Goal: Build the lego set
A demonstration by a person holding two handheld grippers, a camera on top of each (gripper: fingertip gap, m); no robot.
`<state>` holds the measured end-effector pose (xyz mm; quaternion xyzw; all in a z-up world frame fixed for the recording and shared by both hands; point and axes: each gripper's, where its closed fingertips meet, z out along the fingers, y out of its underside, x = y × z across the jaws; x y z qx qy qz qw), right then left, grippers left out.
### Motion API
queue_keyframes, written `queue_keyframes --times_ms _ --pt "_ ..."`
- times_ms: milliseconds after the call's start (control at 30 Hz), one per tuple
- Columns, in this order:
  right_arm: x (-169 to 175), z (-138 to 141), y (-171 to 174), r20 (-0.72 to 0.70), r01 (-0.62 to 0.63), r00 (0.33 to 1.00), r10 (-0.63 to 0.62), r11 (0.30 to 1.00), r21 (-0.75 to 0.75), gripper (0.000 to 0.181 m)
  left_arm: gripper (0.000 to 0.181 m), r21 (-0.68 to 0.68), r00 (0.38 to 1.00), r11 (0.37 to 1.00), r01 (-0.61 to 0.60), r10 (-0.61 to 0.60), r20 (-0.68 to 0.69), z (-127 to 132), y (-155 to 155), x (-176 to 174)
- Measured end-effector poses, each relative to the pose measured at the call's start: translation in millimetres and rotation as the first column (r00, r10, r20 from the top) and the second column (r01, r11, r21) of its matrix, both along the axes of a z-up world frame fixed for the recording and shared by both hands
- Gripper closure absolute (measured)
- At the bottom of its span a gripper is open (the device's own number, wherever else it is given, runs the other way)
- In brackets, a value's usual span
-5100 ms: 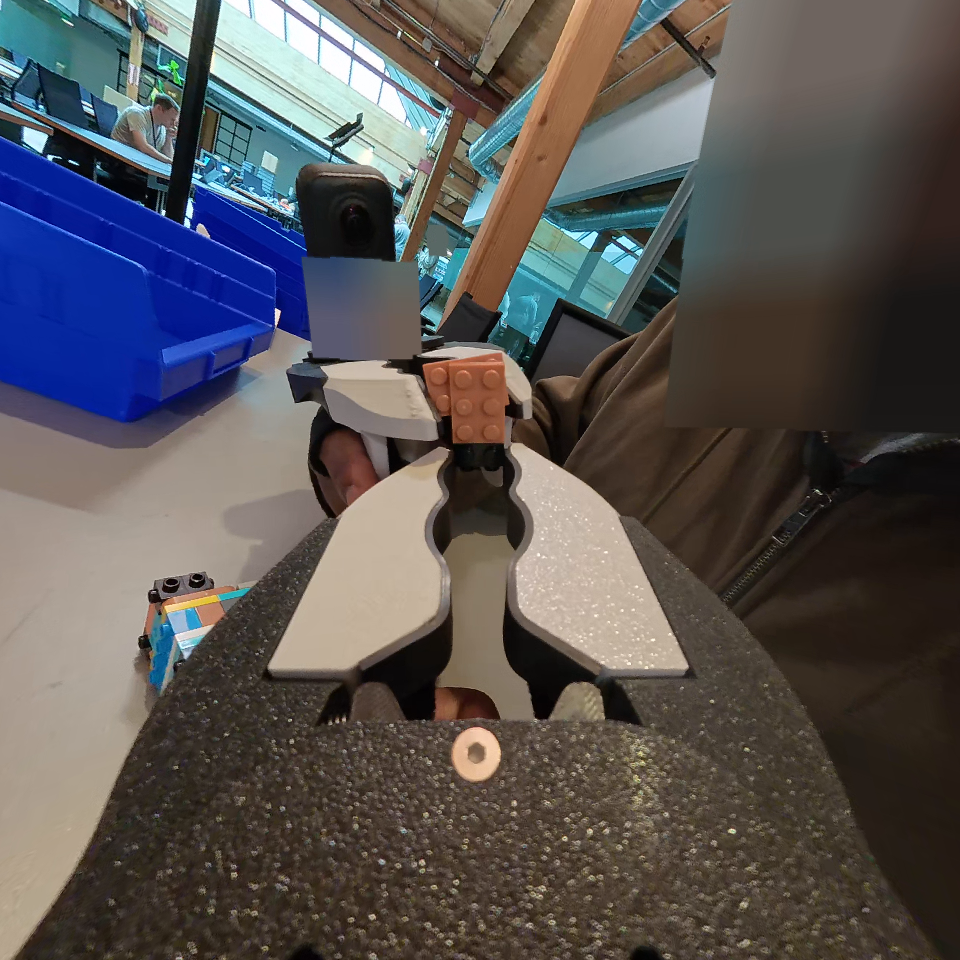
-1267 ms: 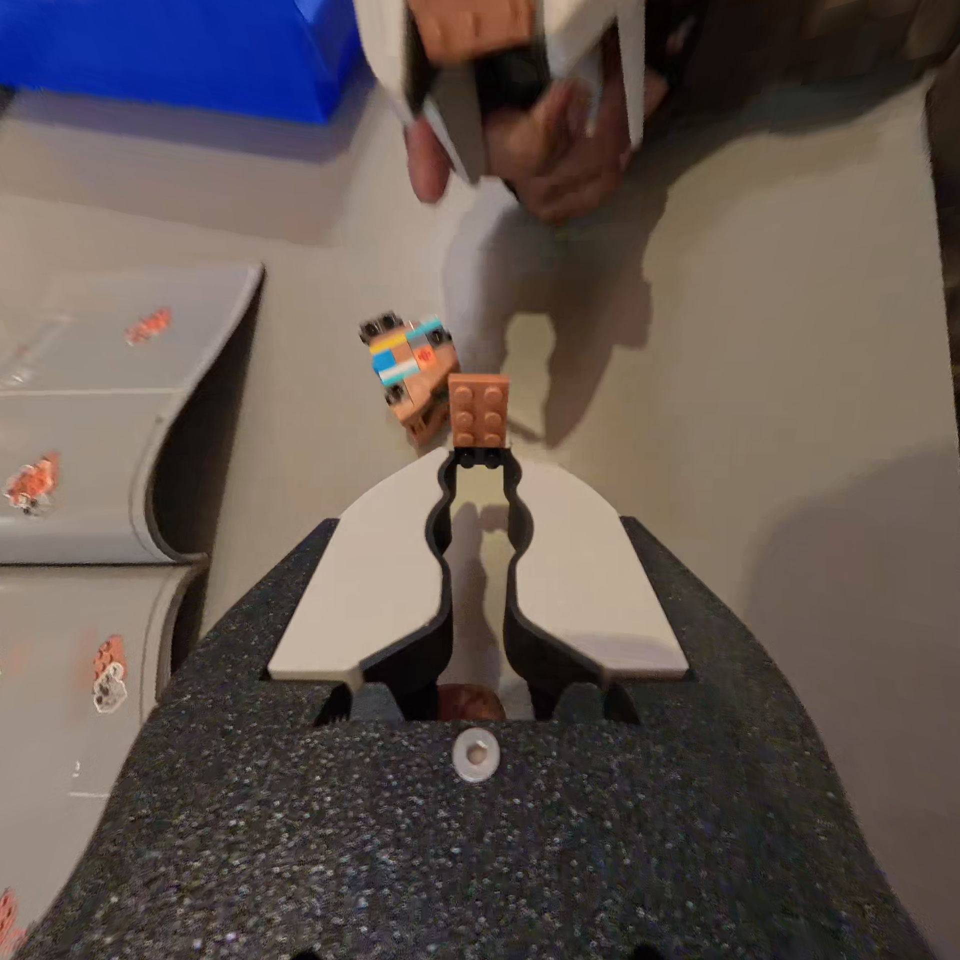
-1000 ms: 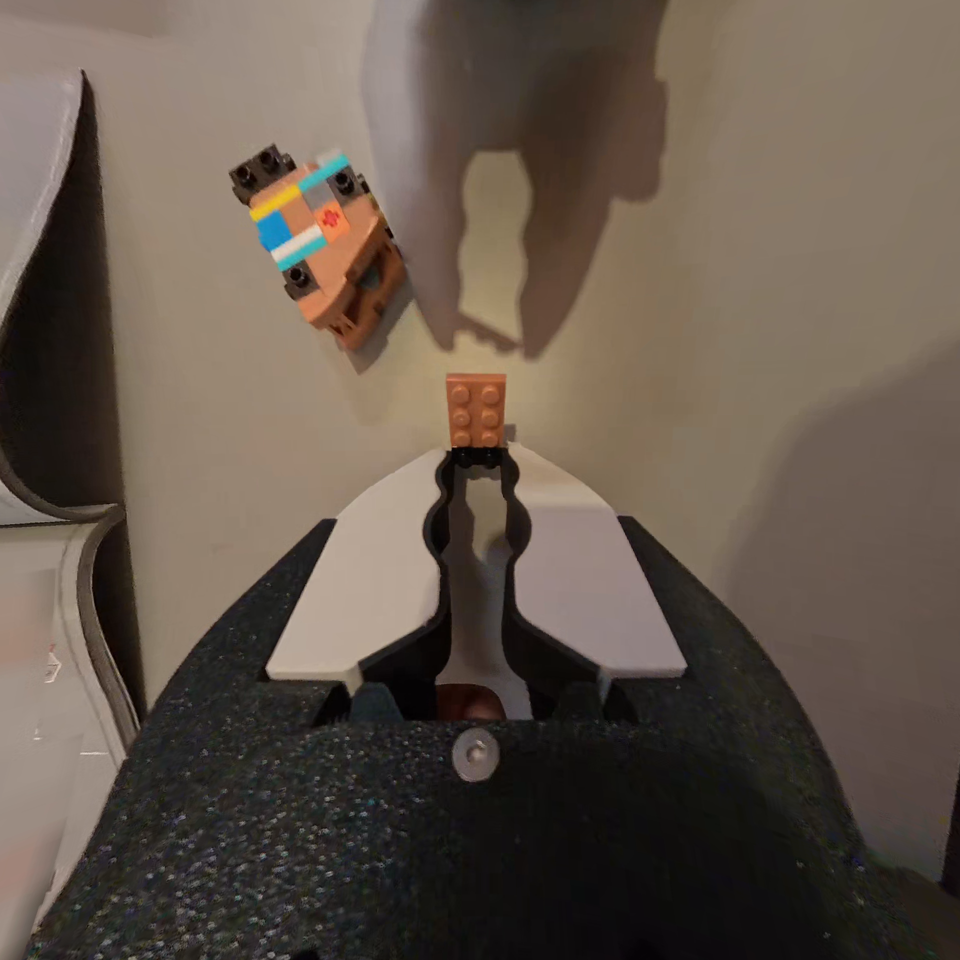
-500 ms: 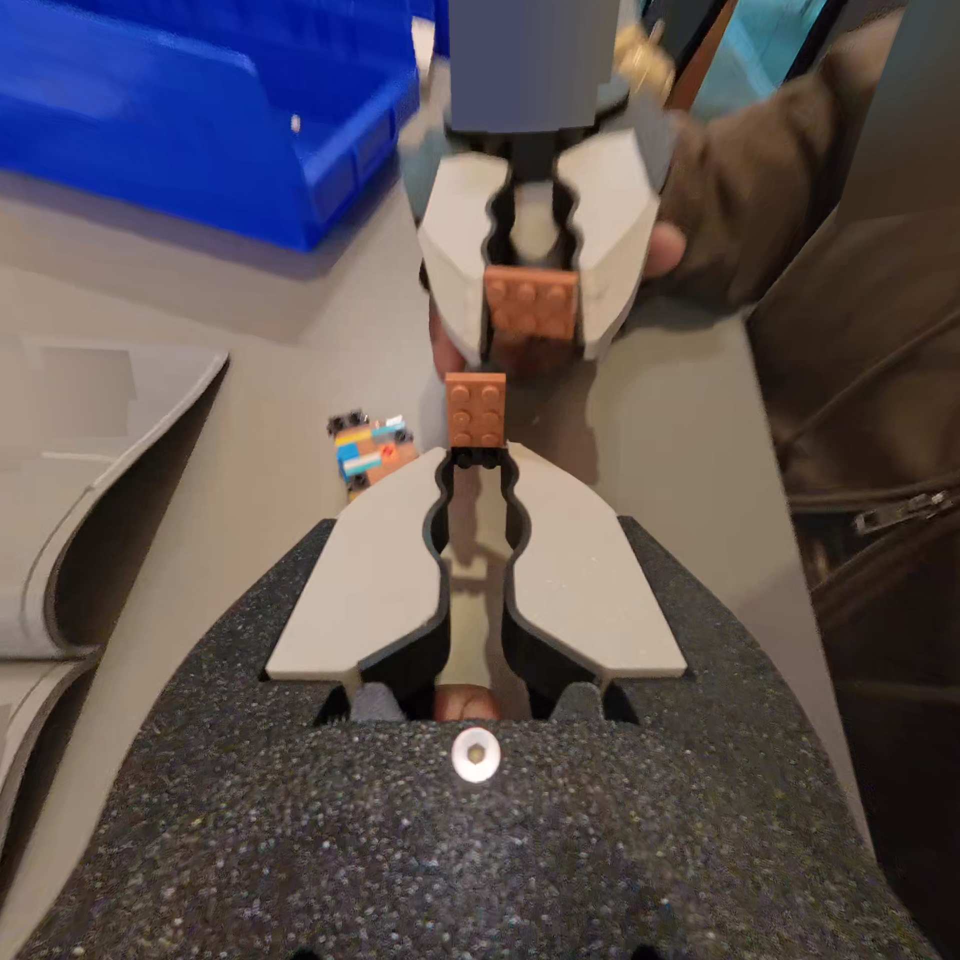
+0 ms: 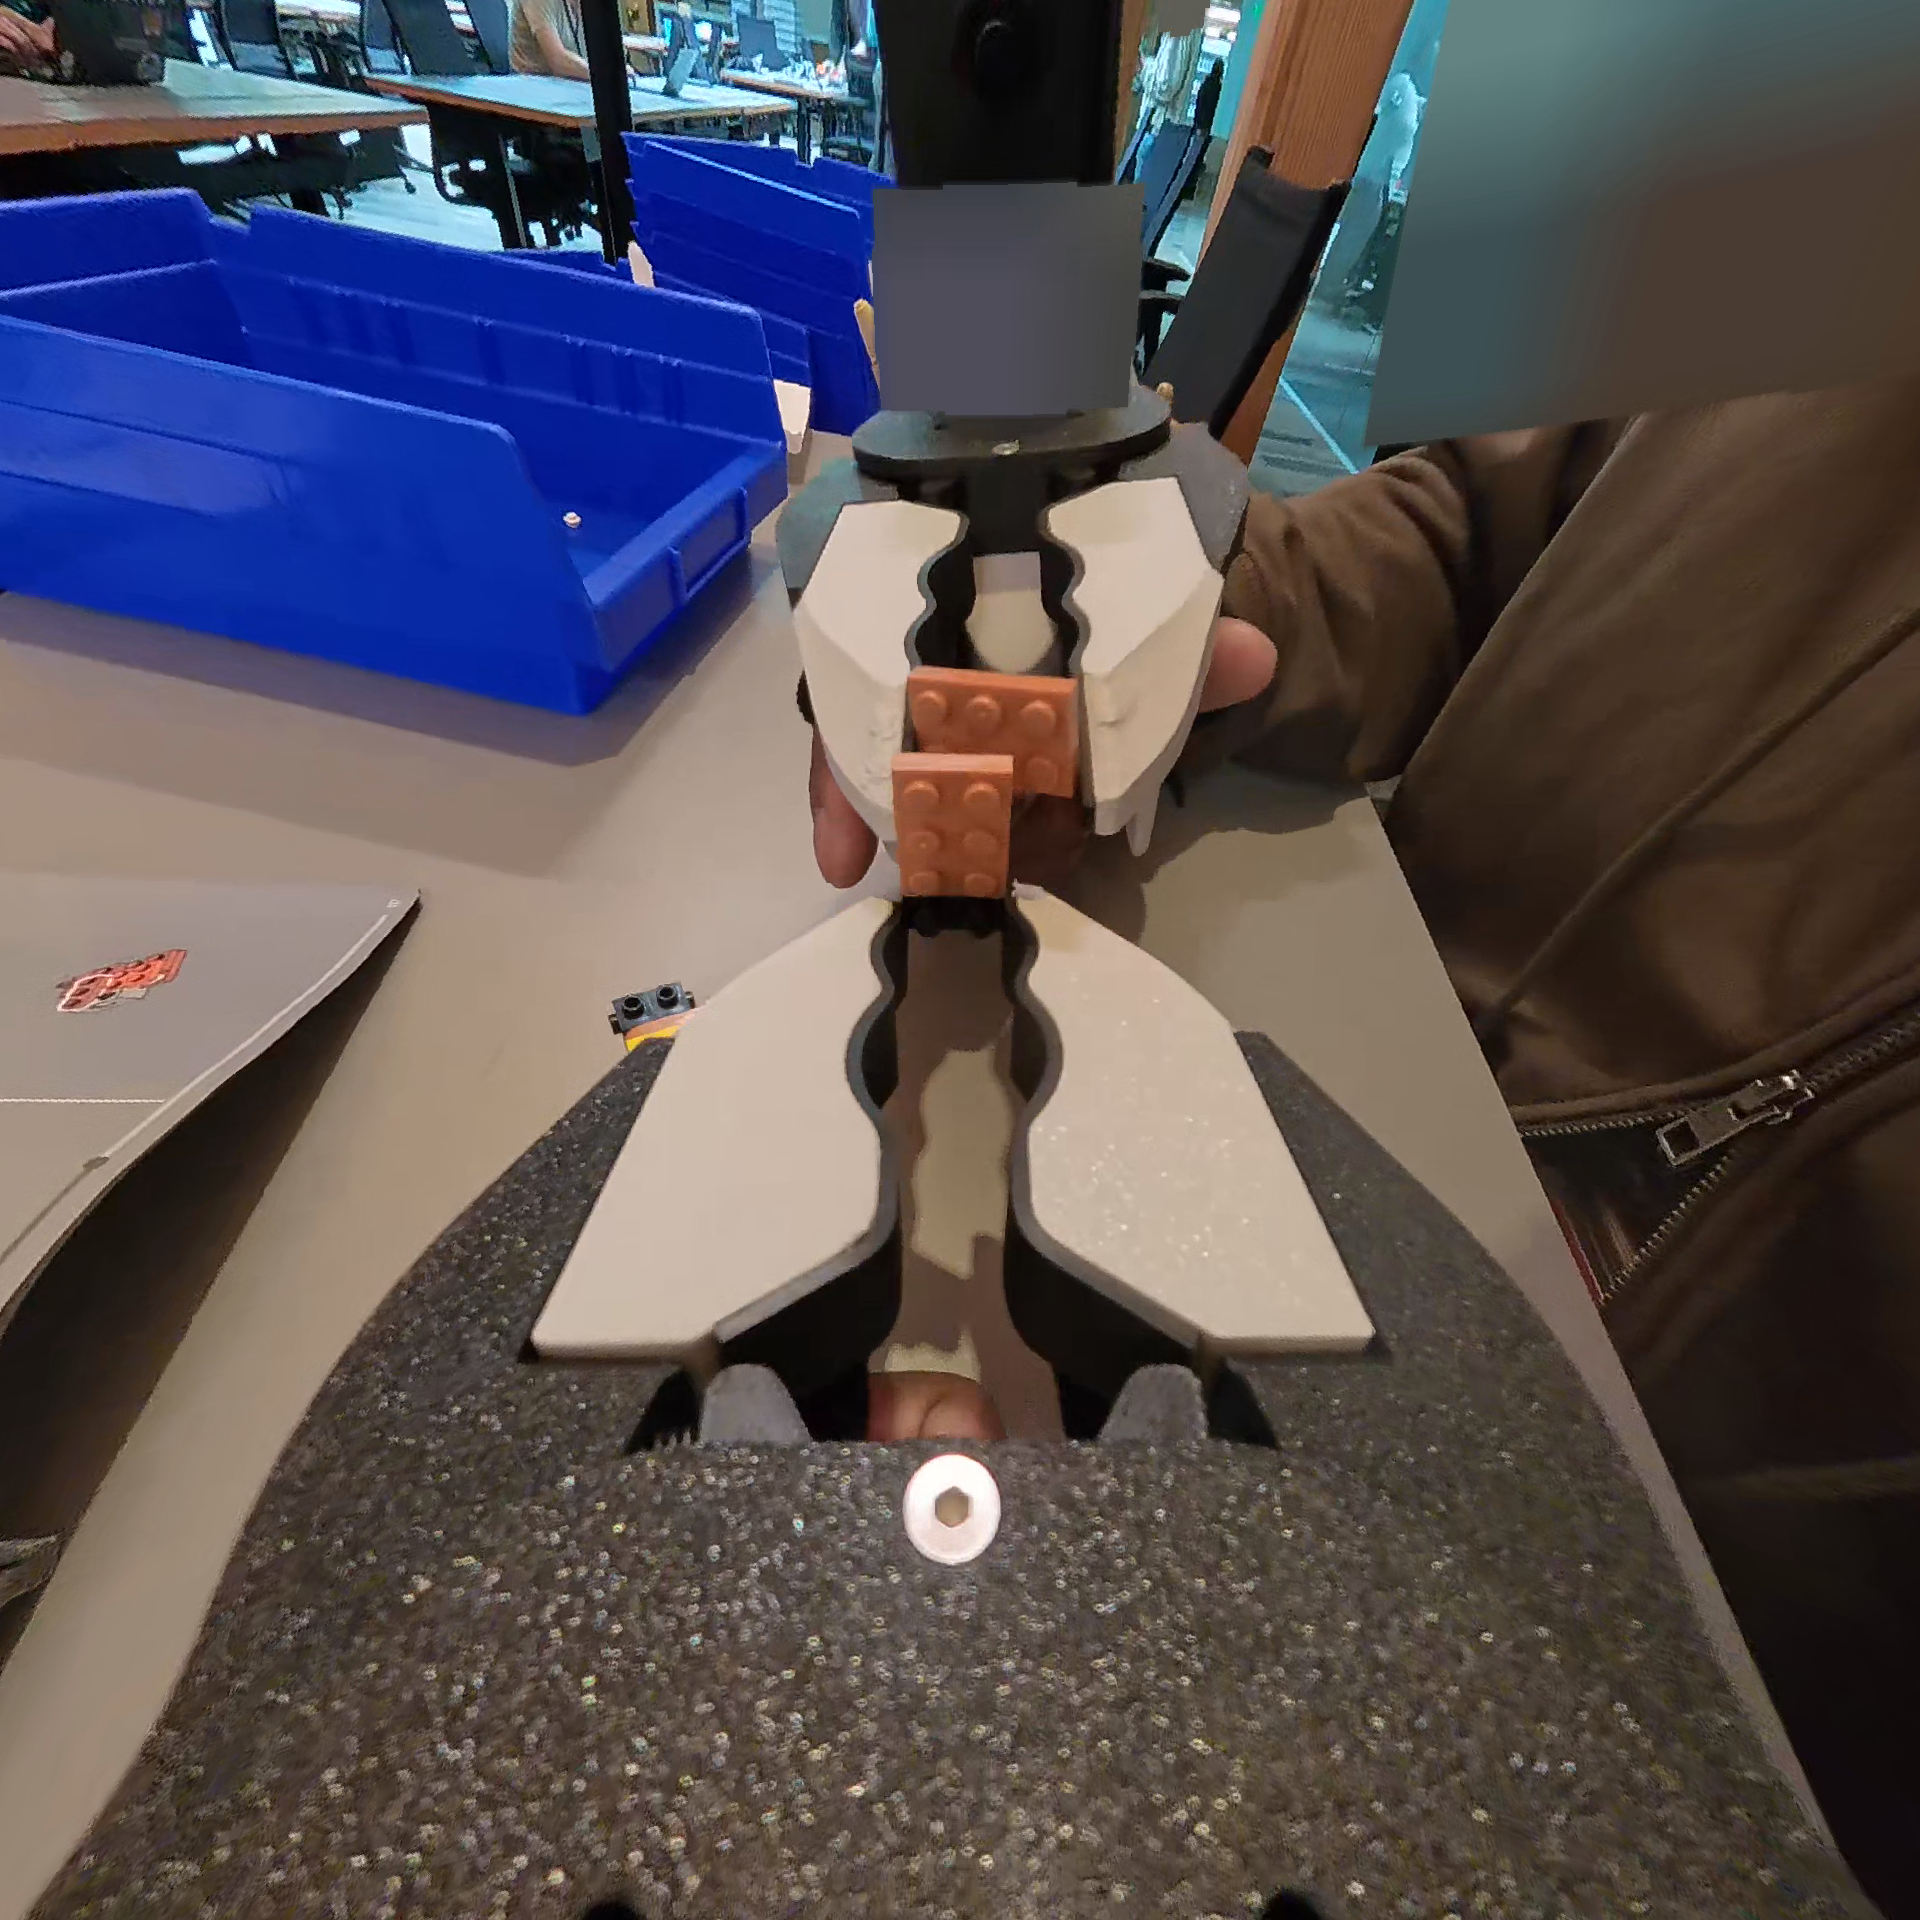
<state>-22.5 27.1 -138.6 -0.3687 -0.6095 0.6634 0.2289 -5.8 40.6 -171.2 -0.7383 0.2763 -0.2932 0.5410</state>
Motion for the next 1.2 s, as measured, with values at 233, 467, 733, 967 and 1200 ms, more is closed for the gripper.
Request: queue_keyframes --times_ms 233,467,733,967,1200 --pt "-0.7 -0.7 1.4 0.041 0.013 0.999 -0.016 0.997 0.081 0.157 0.164 0.064 0.998 0.998 0.017 -0.02 0.056 1.2 2.6 2.3" --pt "0.1 -1.0 0.6 0.166 -0.024 0.986 0.006 0.994 0.111 0.157 0.164 0.111 0.989 0.992 0.057 -0.071 0.131 5.9 -0.1 7.8" --pt "2.8 0.2 0.3 0.36 -0.145 0.932 0.046 0.957 0.252 0.157 0.164 0.207 0.987 0.978 0.029 -0.06 0.148 15.9 0.9 12.8" --pt "1.6 -1.3 -4.7 0.474 -0.267 0.877 0.08 0.901 0.343 0.157 0.164 0.232 0.992 0.973 0.003 -0.033 0.125 16.1 1.5 14.2" --pt "3.1 -3.6 -5.6 0.537 -0.345 0.84 0.08 0.842 0.414 0.157 0.164 0.239 0.995 0.971 -0.004 -0.021 0.1 14.5 2.1 16.0"
